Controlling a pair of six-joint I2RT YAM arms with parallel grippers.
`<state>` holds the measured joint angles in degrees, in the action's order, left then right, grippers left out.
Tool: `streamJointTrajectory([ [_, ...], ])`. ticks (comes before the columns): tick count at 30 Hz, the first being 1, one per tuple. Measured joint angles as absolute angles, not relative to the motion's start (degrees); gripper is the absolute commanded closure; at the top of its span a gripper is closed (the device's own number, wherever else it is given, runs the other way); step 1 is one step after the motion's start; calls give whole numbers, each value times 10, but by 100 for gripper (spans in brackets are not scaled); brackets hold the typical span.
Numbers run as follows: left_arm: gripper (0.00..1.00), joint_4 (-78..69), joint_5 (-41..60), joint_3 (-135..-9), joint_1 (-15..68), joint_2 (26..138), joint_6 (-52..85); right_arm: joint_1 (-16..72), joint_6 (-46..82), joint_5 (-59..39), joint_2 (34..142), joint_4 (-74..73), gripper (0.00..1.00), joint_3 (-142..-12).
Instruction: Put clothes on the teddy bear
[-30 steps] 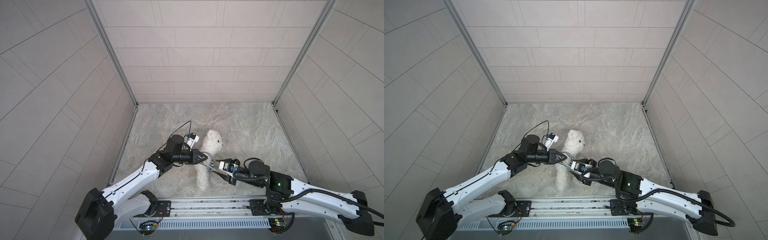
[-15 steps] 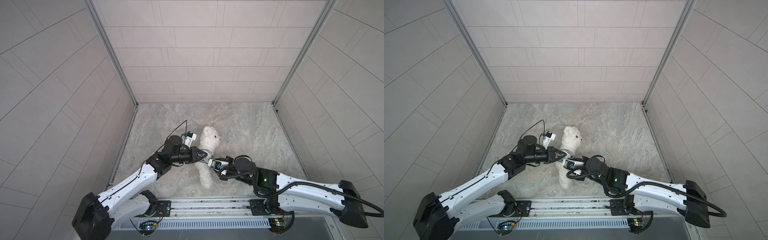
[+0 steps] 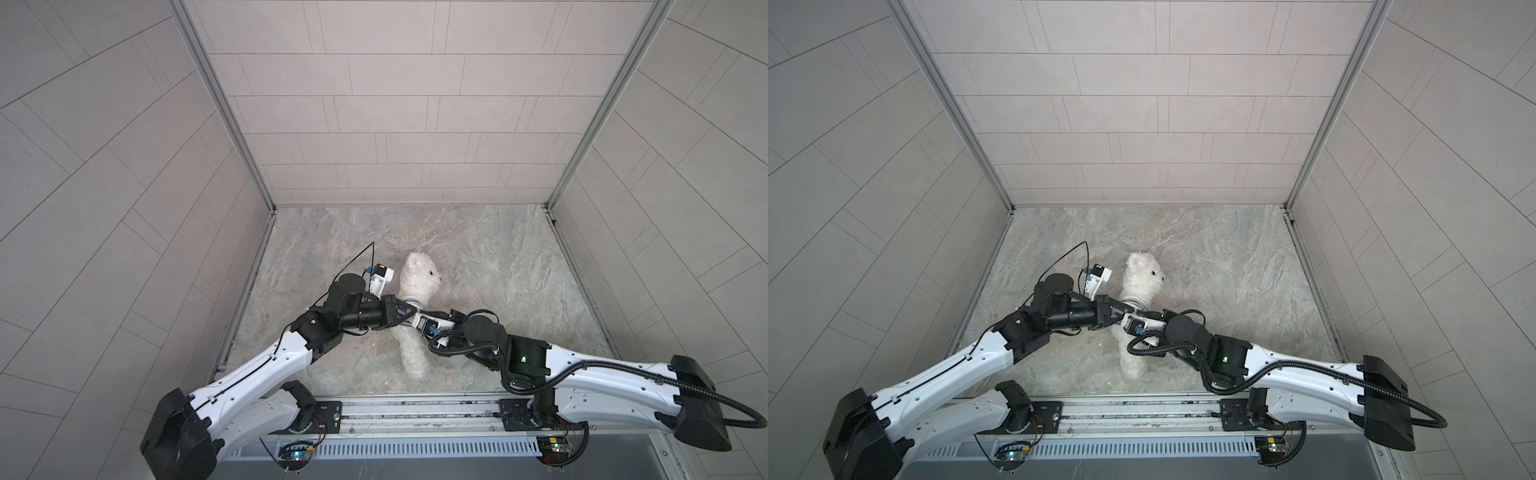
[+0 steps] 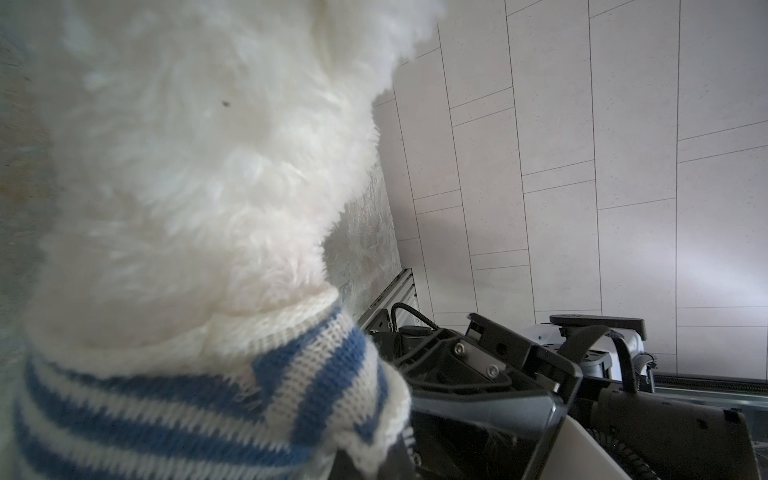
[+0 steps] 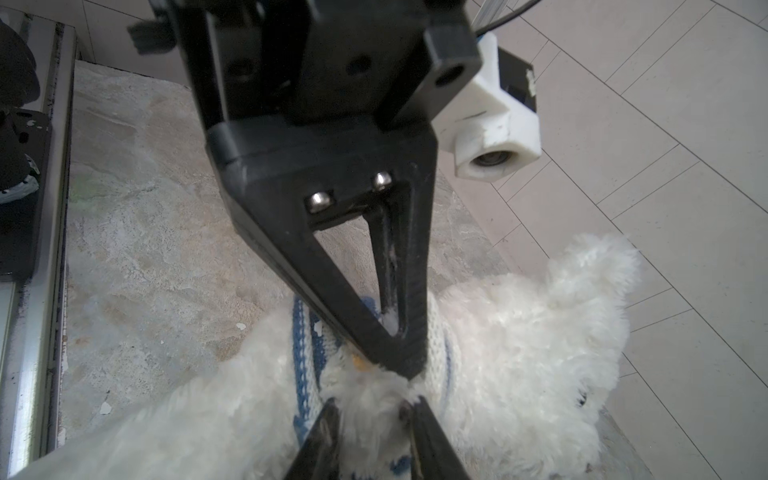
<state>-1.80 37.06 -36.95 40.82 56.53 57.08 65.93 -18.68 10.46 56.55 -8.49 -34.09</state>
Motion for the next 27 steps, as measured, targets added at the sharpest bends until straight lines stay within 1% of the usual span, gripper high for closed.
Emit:
streamJointTrajectory([
  [5, 100, -19, 356, -369, 417, 560, 579, 661, -191, 115, 567, -88, 78, -341],
  [7, 100, -19, 352, -369, 418, 557, 583, 661, -194, 120, 569, -89, 85, -341],
  [8, 100, -19, 349, -369, 420, 556, 585, 661, -196, 123, 570, -89, 96, -341],
  [9, 100, -19, 346, -369, 421, 555, 586, 662, -198, 127, 571, -90, 100, -341],
  [12, 100, -17, 341, -370, 422, 555, 584, 663, -193, 138, 573, -86, 100, -345],
  [13, 94, -14, 340, -371, 422, 555, 582, 663, -193, 139, 574, -82, 100, -348],
  [17, 52, 53, 329, -400, 424, 539, 517, 663, -186, 144, 572, -58, 100, -368],
  [18, 45, 78, 321, -409, 424, 529, 492, 661, -180, 147, 571, -50, 100, -375],
  [20, 35, 112, 302, -412, 425, 505, 449, 658, -165, 149, 568, -26, 100, -391],
  [22, 31, 142, 277, -408, 430, 476, 415, 655, -147, 148, 568, -1, 100, -413],
  [27, 33, 163, 200, -371, 460, 405, 352, 645, -88, 138, 568, 47, 100, -478],
])
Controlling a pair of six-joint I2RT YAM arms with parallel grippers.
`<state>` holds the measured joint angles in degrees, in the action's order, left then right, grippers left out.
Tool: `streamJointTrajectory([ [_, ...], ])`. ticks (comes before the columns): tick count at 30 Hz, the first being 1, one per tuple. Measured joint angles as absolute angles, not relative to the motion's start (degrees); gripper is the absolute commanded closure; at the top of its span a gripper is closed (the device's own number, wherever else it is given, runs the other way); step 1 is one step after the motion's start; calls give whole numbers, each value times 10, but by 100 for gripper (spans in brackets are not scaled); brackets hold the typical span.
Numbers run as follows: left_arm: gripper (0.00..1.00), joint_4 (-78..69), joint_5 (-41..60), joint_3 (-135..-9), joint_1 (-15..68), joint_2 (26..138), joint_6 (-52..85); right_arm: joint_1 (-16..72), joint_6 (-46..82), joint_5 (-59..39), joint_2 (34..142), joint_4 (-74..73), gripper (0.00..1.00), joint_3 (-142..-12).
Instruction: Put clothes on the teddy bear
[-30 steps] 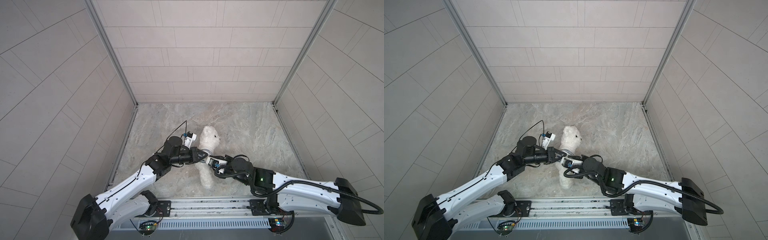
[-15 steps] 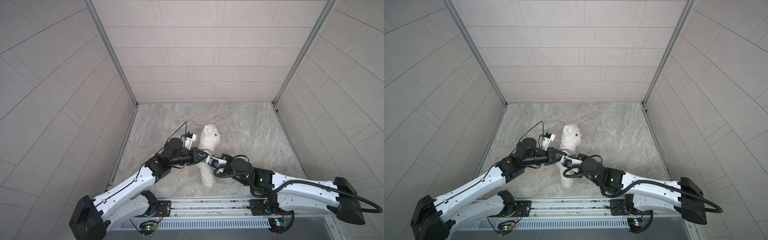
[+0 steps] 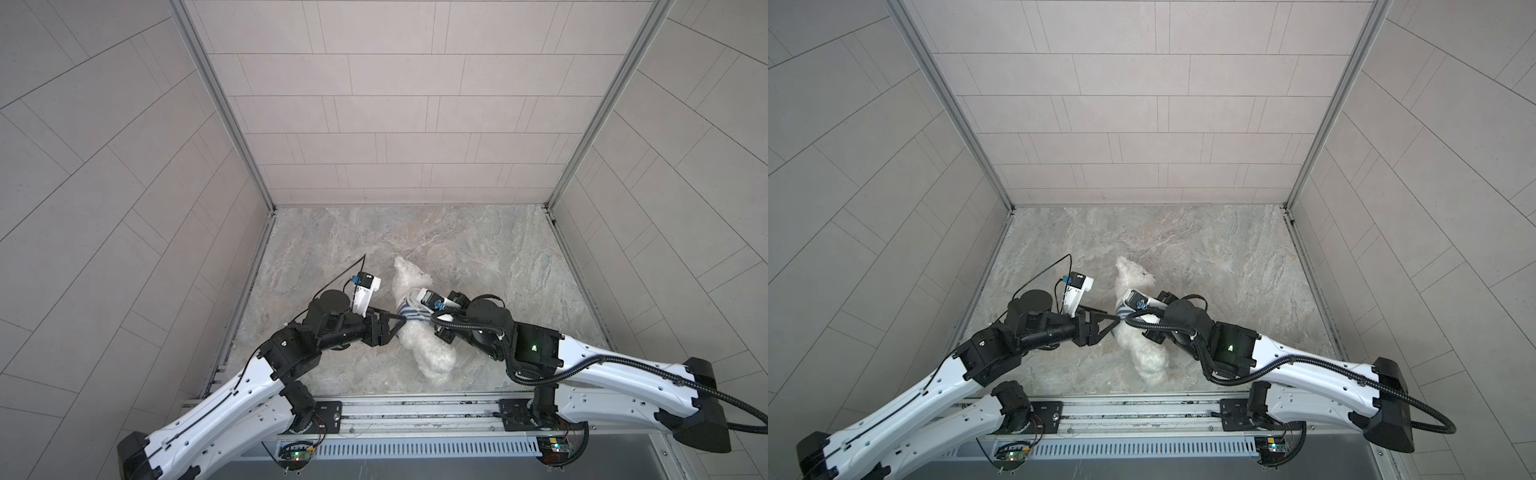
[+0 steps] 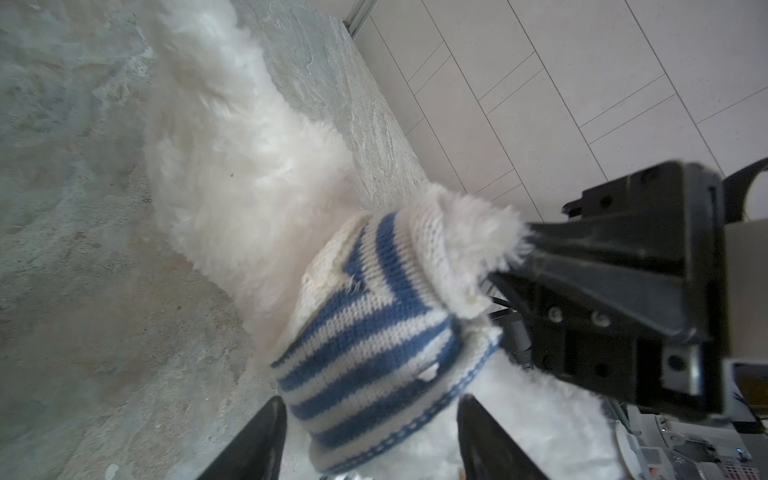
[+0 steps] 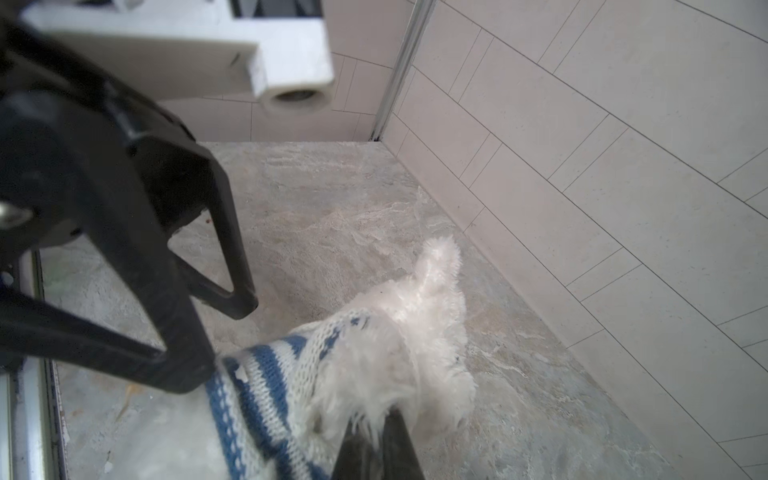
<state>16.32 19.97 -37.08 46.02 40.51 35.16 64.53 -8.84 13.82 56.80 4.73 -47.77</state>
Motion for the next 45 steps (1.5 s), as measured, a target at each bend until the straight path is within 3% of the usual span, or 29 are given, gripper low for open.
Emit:
streamJointTrajectory([
  [3, 37, 149, 173, -350, 472, 394, 336, 644, -65, 127, 570, 63, 100, -500],
  [6, 48, 135, 158, -350, 473, 407, 322, 644, -49, 116, 577, 77, 100, -512],
  [8, 60, 123, 151, -352, 474, 424, 315, 644, -39, 110, 587, 89, 100, -523],
  [11, 90, 114, 142, -352, 475, 437, 309, 644, -27, 105, 601, 109, 100, -541],
  [14, 100, 106, 136, -352, 477, 436, 303, 644, -16, 103, 605, 126, 100, -555],
  [31, 100, 63, 63, -295, 477, 402, 315, 585, 184, -57, 572, 179, 100, -622],
  [32, 98, 64, 63, -295, 477, 395, 313, 585, 187, -58, 572, 179, 100, -623],
  [36, 58, 77, 70, -295, 477, 338, 300, 585, 194, -52, 569, 178, 100, -624],
  [39, 36, 100, 82, -296, 477, 296, 285, 584, 193, -31, 563, 179, 100, -624],
  [41, 30, 126, 90, -301, 477, 274, 281, 584, 189, -14, 561, 184, 100, -625],
  [45, 31, 202, 113, -347, 477, 250, 256, 584, 178, 14, 562, 203, 100, -631],
])
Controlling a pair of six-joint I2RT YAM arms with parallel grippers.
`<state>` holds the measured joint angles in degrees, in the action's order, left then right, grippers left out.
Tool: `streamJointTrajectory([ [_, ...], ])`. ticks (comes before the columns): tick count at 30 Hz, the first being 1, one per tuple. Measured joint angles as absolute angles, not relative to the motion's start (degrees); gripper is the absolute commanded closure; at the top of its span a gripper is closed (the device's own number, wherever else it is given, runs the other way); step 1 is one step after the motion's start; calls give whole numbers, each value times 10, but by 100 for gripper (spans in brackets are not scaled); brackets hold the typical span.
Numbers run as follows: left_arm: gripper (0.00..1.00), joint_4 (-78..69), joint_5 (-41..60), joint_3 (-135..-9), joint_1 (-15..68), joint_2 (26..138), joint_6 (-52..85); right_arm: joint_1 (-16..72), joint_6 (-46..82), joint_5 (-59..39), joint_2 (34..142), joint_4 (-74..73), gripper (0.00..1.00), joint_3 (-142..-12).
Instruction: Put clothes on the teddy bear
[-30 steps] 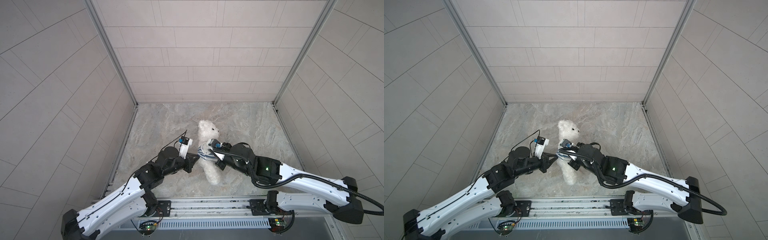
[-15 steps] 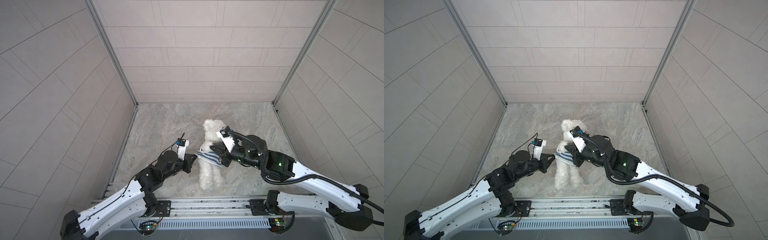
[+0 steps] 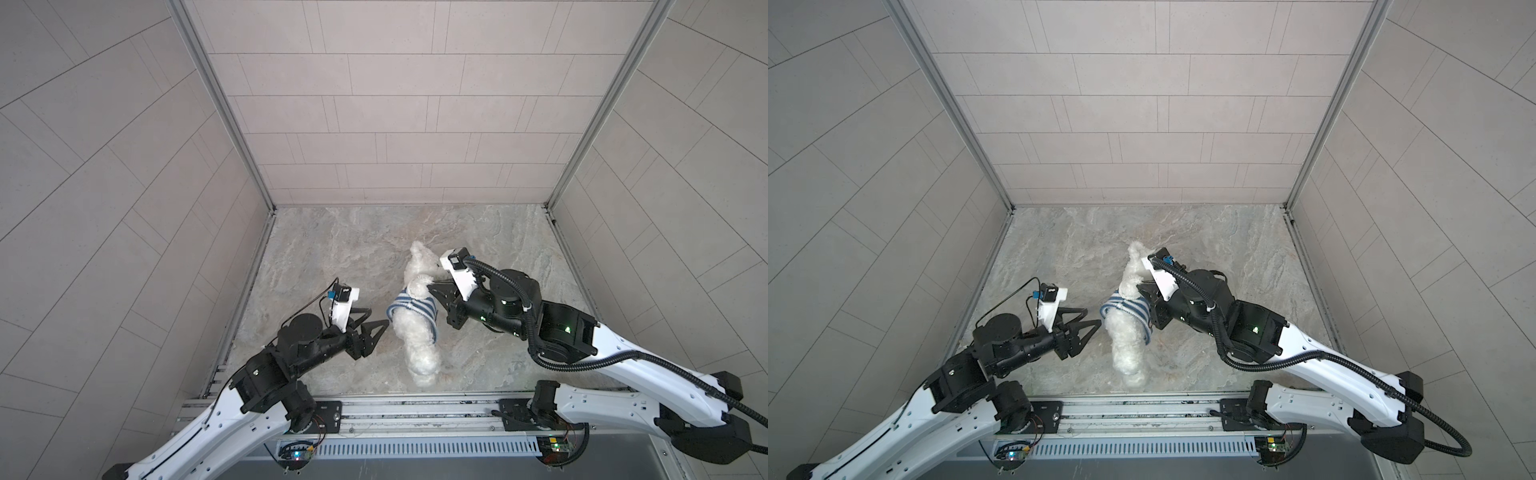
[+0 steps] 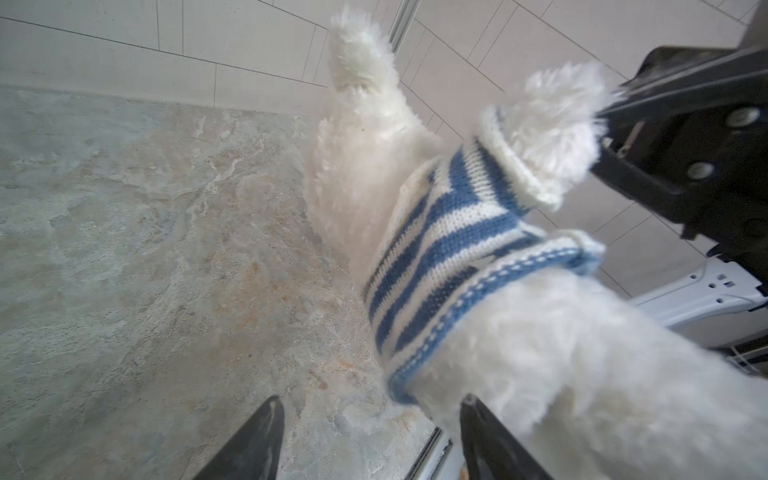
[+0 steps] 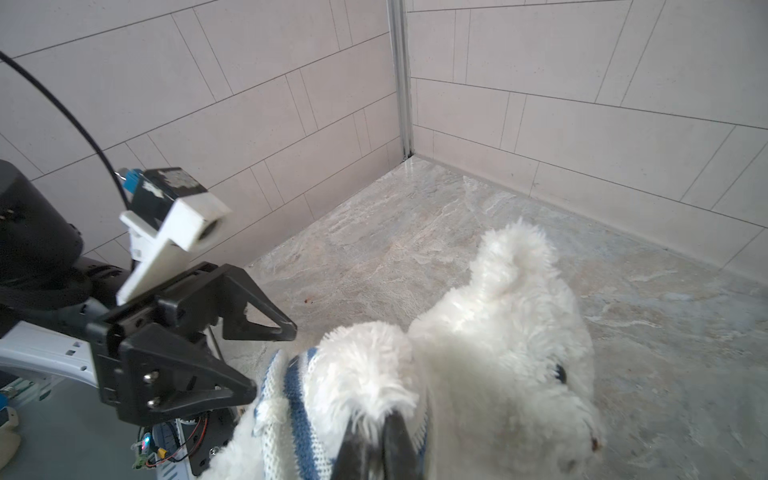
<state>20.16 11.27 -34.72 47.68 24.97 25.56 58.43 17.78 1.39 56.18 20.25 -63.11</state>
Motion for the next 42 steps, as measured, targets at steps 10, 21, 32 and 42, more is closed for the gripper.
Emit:
streamJointTrajectory([
  [10, 39, 176, 152, -474, 477, 322, 227, 584, 165, 16, 564, 203, 100, -632],
  [21, 69, 62, 124, -439, 477, 455, 246, 584, 157, -21, 564, 184, 100, -632],
  [32, 100, -13, 123, -382, 479, 439, 264, 584, 157, -89, 546, 114, 100, -619],
  [42, 100, -29, 113, -363, 480, 410, 265, 584, 171, -123, 546, 86, 100, -614],
])
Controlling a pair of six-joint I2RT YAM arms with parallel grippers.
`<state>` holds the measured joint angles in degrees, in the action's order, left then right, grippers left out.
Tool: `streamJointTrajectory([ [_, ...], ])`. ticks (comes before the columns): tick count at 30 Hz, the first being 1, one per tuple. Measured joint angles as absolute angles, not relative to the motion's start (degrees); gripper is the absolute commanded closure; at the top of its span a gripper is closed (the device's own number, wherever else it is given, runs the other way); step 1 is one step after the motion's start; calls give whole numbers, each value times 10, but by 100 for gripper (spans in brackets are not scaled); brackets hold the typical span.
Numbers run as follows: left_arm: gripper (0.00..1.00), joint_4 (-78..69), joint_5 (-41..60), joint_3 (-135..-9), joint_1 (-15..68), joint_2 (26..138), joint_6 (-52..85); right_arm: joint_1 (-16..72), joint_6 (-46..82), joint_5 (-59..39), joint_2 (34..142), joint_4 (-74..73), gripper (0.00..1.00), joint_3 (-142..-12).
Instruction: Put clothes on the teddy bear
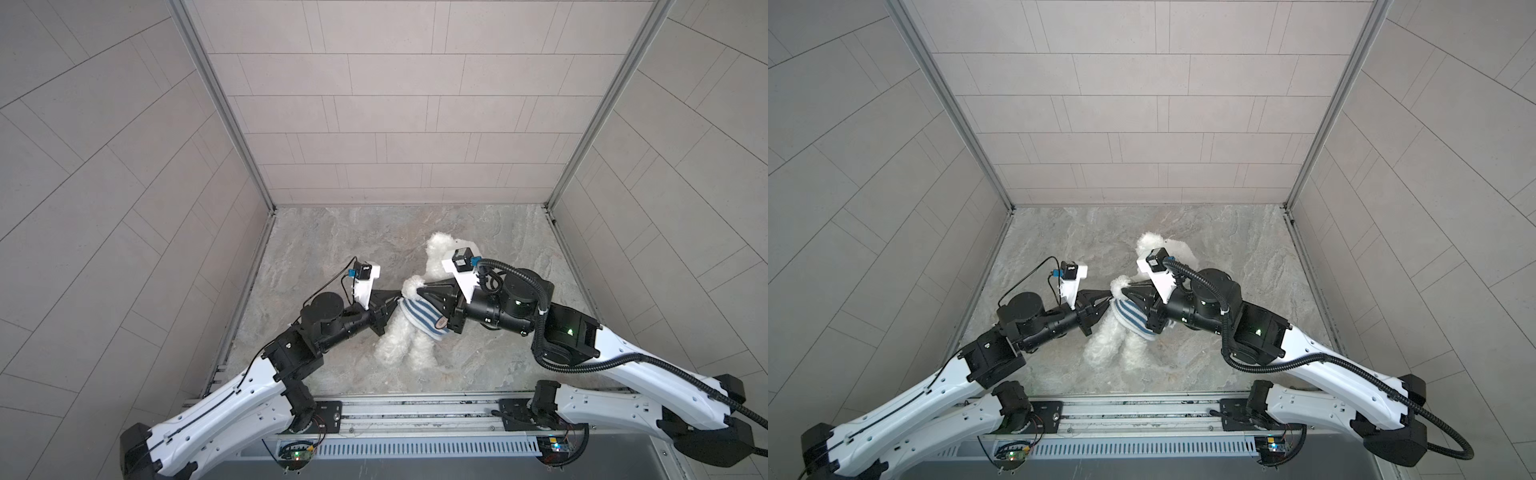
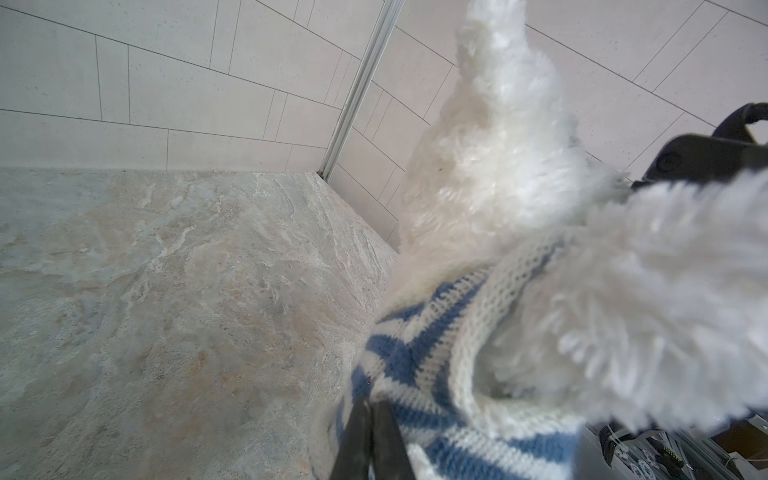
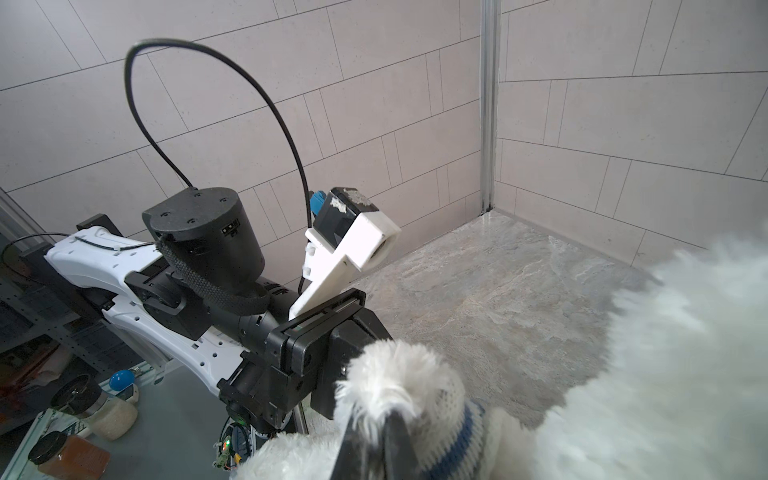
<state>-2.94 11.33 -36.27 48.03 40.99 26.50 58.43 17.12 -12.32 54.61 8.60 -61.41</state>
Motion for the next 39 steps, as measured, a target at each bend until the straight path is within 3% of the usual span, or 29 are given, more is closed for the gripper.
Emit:
streamJointTrajectory([
  [1, 98, -27, 113, -363, 480, 403, 265, 584, 171, -122, 546, 85, 100, -614],
  [5, 63, -20, 128, -364, 480, 364, 259, 584, 166, -98, 546, 90, 100, -614],
  [7, 57, -2, 136, -374, 480, 351, 253, 584, 161, -83, 546, 97, 100, -614],
  [22, 57, 112, 153, -445, 480, 342, 206, 584, 124, -48, 577, 120, 100, -614],
  [29, 68, 133, 104, -474, 480, 404, 205, 584, 130, -16, 593, 149, 100, -617],
  [39, 59, 143, 44, -410, 480, 425, 254, 565, 177, 112, 606, 227, 100, -618],
])
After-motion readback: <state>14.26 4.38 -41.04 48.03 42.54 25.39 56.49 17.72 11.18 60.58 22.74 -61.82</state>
